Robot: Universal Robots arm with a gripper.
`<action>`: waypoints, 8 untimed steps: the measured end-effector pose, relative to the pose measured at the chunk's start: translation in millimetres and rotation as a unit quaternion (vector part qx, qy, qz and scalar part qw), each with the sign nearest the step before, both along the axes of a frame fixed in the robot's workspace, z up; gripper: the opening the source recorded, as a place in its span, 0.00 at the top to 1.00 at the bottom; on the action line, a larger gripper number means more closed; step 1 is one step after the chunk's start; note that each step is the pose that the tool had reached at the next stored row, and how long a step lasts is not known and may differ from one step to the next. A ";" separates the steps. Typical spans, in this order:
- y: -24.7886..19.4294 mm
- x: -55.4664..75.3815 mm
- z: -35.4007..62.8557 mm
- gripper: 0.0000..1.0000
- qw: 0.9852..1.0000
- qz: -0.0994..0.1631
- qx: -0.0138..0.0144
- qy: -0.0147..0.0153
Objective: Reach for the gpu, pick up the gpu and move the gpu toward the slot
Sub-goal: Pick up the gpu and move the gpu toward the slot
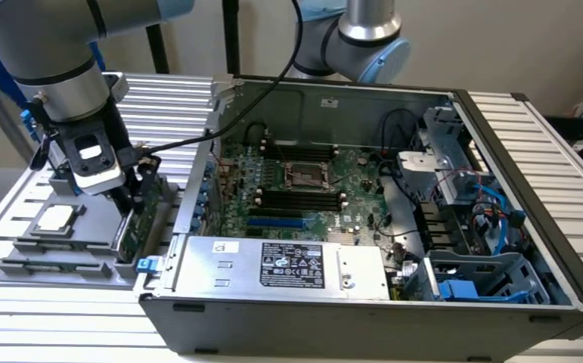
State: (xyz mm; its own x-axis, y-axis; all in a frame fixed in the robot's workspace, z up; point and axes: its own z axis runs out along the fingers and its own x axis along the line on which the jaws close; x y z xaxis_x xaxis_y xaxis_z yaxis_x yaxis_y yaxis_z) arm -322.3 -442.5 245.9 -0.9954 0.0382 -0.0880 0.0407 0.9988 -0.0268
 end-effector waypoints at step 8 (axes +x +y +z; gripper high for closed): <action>0.0 0.0 0.0 0.74 1.000 0.000 0.000 0.000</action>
